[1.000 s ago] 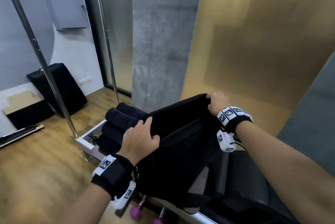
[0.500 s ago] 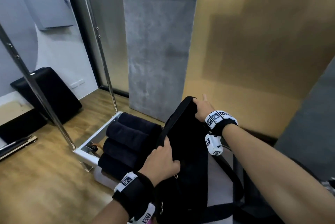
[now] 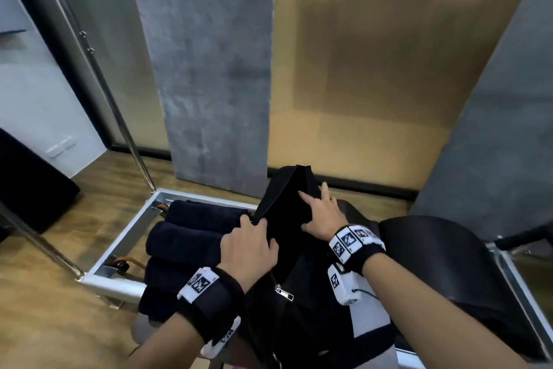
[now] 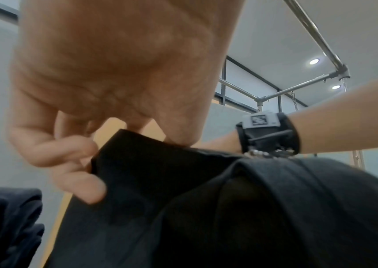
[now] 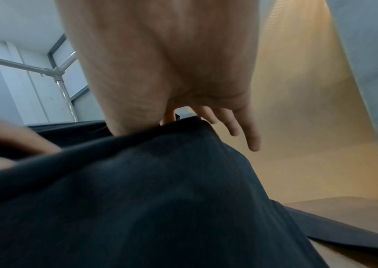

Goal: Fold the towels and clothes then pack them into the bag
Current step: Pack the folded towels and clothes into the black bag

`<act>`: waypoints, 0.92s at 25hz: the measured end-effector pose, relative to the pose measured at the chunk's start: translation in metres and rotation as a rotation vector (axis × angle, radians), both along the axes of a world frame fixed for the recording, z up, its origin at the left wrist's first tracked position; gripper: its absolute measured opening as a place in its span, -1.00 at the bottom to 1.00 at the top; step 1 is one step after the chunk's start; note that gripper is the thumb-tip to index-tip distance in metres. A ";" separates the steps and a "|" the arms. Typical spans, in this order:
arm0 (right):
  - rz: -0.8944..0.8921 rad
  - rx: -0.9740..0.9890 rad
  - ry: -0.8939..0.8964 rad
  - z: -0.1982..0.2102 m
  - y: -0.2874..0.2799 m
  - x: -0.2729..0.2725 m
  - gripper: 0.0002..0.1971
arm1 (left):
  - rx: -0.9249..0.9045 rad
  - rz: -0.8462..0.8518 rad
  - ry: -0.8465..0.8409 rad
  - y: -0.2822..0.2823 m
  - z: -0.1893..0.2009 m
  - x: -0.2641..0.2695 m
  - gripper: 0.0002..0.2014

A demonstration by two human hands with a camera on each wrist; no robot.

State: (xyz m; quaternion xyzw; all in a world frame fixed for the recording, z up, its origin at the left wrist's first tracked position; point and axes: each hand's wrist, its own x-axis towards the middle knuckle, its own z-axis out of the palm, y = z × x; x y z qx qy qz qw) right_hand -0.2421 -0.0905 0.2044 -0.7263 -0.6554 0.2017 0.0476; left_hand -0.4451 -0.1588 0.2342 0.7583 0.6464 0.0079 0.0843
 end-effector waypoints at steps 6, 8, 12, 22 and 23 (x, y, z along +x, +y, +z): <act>-0.103 -0.130 -0.050 0.013 -0.046 0.013 -0.30 | -0.107 -0.063 -0.137 0.021 0.002 -0.011 -0.82; -0.203 -0.070 0.029 0.037 -0.052 0.031 -0.33 | -0.106 -0.046 -0.156 0.023 0.006 -0.018 -0.78; -0.293 0.033 0.118 0.064 -0.062 0.034 -0.27 | -0.101 -0.104 -0.144 0.023 0.012 -0.015 -0.72; -0.378 -0.182 0.485 0.036 -0.095 0.023 -0.21 | -0.109 -0.129 -0.142 0.017 -0.009 -0.021 -0.29; -0.372 -0.157 0.485 0.039 -0.096 0.021 -0.25 | -0.099 -0.140 -0.164 0.016 -0.009 -0.022 -0.30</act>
